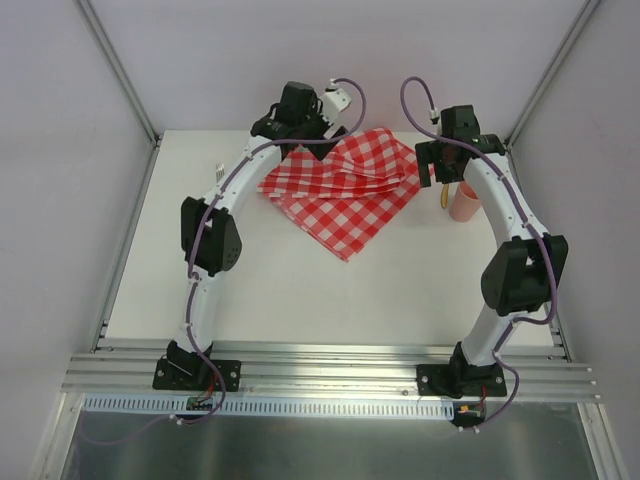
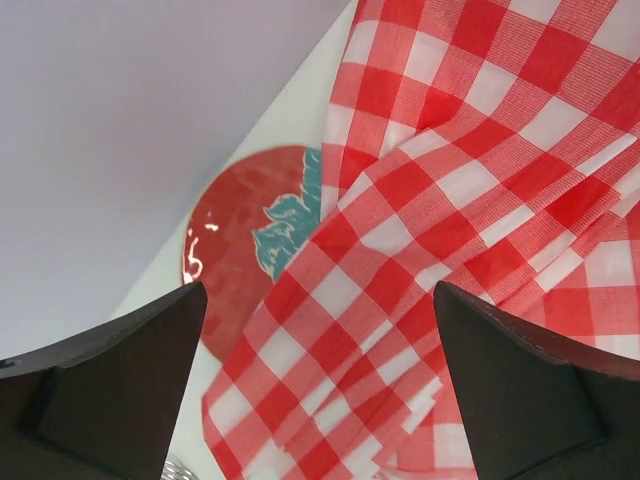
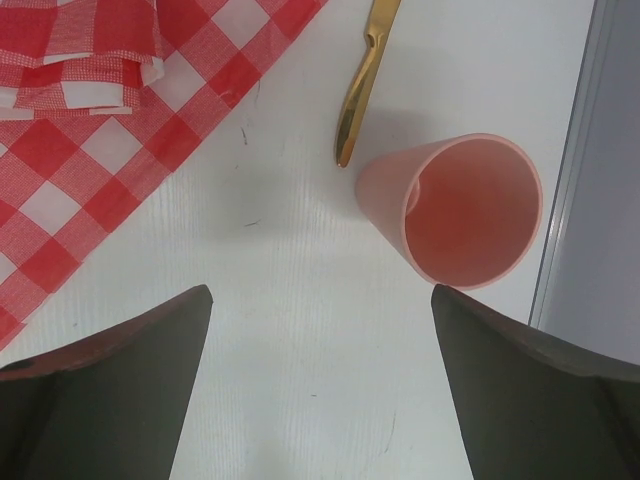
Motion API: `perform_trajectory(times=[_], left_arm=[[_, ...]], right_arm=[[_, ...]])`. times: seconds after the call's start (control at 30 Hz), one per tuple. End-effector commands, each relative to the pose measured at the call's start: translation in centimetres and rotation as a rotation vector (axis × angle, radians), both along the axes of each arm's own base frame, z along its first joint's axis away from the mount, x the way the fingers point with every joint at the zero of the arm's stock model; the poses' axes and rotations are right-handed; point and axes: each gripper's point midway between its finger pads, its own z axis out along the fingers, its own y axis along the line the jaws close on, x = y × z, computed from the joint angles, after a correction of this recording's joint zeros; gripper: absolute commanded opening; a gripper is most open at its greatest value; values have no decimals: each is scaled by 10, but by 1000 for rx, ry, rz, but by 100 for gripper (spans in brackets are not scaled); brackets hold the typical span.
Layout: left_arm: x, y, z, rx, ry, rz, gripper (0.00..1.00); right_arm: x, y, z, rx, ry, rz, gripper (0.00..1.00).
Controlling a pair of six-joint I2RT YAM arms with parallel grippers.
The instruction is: Set the dinner table for one person
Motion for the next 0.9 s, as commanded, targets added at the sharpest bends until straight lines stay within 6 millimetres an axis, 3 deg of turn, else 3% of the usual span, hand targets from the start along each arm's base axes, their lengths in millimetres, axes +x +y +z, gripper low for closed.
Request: perform_trajectory(times=[0.0,0.03,0.1,0.27,0.47,0.7,0.87], left_arm=[[-3,-53,7,121,-153,-150,99],[-4,-64,-9,154,-151,-175,99],[-13,-93,-21,175,-163,-234,99],[-31,-134,-39,159,-154,-272,99],[-44,-141,-54,146,-103,-247,99],[-32,-152,-94,152,-72,-255,98],[-38,-168,-121,127,-28,-307,90]], right_arm=[[-13,-12,13,21,-21,-27,97],[-12,-13,11,39,-32,-29,97],[-13,-17,5,80,-42,-36,97],[-17,-34,-12,76,12,-125,97],[-20,-30,-31,121,55,-120,97],[-25,-32,-42,135,92,-147,97],[-28,-35,-43,124,85,-145,97]])
